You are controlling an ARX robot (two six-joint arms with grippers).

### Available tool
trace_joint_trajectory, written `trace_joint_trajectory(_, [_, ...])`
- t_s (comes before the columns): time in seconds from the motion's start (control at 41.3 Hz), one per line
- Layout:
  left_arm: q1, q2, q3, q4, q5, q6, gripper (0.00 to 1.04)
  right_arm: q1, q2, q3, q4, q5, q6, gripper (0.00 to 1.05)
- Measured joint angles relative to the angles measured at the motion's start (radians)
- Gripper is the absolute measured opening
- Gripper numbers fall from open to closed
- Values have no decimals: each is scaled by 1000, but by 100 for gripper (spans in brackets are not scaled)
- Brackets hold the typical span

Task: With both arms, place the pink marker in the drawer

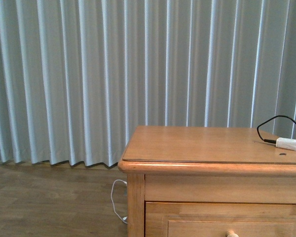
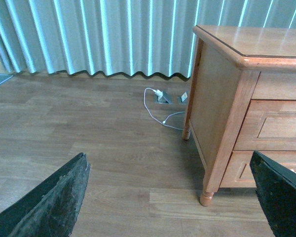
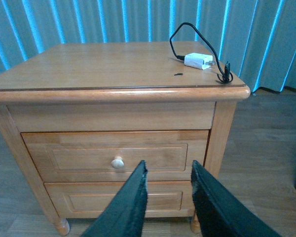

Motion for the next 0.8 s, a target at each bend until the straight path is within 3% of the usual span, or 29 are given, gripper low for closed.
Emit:
trace_joint_trajectory(0.145, [0, 0, 0, 0, 0, 0, 98, 0, -79, -55, -19, 1, -8, 1])
trace_joint_trajectory(0.799, [0, 0, 0, 0, 0, 0, 98, 0, -338, -174, -152, 0, -8, 1])
